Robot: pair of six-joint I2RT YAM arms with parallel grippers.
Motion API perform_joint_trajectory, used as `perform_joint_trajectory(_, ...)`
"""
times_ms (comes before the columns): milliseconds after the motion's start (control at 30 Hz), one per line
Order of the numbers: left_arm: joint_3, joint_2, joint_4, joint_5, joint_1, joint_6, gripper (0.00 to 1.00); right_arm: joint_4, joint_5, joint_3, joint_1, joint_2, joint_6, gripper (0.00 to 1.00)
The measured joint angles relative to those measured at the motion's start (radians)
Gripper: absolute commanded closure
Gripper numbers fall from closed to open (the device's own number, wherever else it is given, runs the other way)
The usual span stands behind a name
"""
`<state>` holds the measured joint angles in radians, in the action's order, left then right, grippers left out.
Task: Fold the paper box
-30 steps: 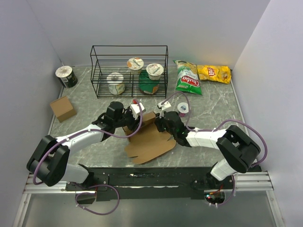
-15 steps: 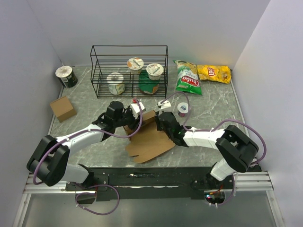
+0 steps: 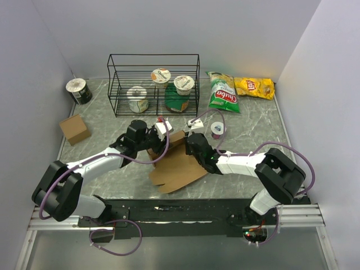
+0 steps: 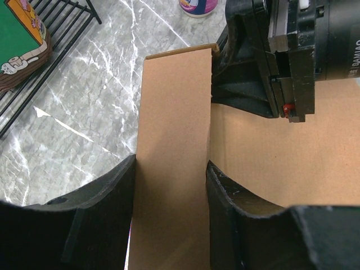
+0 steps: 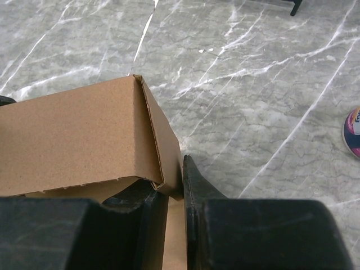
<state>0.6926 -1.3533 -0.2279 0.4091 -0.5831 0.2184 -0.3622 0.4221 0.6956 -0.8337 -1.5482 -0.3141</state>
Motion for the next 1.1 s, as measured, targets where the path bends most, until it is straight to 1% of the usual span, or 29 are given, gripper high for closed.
perform_joint_trajectory(100, 0.004, -0.003, 0.0, 0.001, 0.0, 0.0, 0.59, -0.009, 0.0, 0.0, 0.0, -0.001, 0.013, 0.87)
perform_joint_trajectory(267, 0.016, -0.016, 0.004, 0.002, 0.0, 0.0, 0.61, -0.023, 0.003, -0.005, 0.0, -0.003, 0.031, 0.76)
perform_joint_trajectory(300, 0.02, -0.021, 0.009, 0.002, 0.0, -0.002, 0.62, -0.031, 0.006, -0.011, 0.0, -0.003, 0.032, 0.71)
perform_joint_trajectory(367, 0.032, -0.034, 0.025, -0.005, -0.002, -0.014, 0.62, -0.04, 0.02, -0.019, 0.001, -0.003, 0.032, 0.65)
perform_joint_trajectory(400, 0.038, -0.042, 0.035, -0.014, -0.004, -0.022, 0.62, -0.045, 0.03, -0.023, 0.002, -0.003, 0.033, 0.61)
perform_joint_trajectory(500, 0.057, -0.072, 0.068, -0.037, -0.007, -0.037, 0.61, -0.05, 0.062, -0.034, 0.007, -0.003, 0.037, 0.51)
perform_joint_trajectory(667, 0.069, -0.105, 0.101, -0.084, -0.007, -0.064, 0.61, -0.048, 0.093, -0.049, 0.01, 0.003, 0.044, 0.4)
perform_joint_trajectory(700, 0.073, -0.111, 0.108, -0.094, -0.007, -0.068, 0.61, -0.046, 0.099, -0.055, 0.01, 0.008, 0.048, 0.35)
perform_joint_trajectory(767, 0.083, -0.12, 0.119, -0.108, -0.008, -0.08, 0.61, -0.045, 0.109, -0.069, 0.009, 0.021, 0.059, 0.29)
perform_joint_trajectory(800, 0.088, -0.125, 0.124, -0.117, -0.008, -0.082, 0.61, -0.045, 0.11, -0.076, 0.008, 0.03, 0.068, 0.23)
perform_joint_trajectory(833, 0.093, -0.131, 0.13, -0.122, -0.008, -0.084, 0.61, -0.045, 0.11, -0.082, 0.006, 0.04, 0.079, 0.2)
perform_joint_trajectory(900, 0.1, -0.142, 0.143, -0.138, -0.007, -0.09, 0.61, -0.052, 0.11, -0.094, -0.003, 0.064, 0.102, 0.15)
perform_joint_trajectory(1100, 0.122, -0.179, 0.189, -0.167, -0.005, -0.106, 0.61, -0.037, 0.072, -0.112, -0.038, 0.21, 0.156, 0.08)
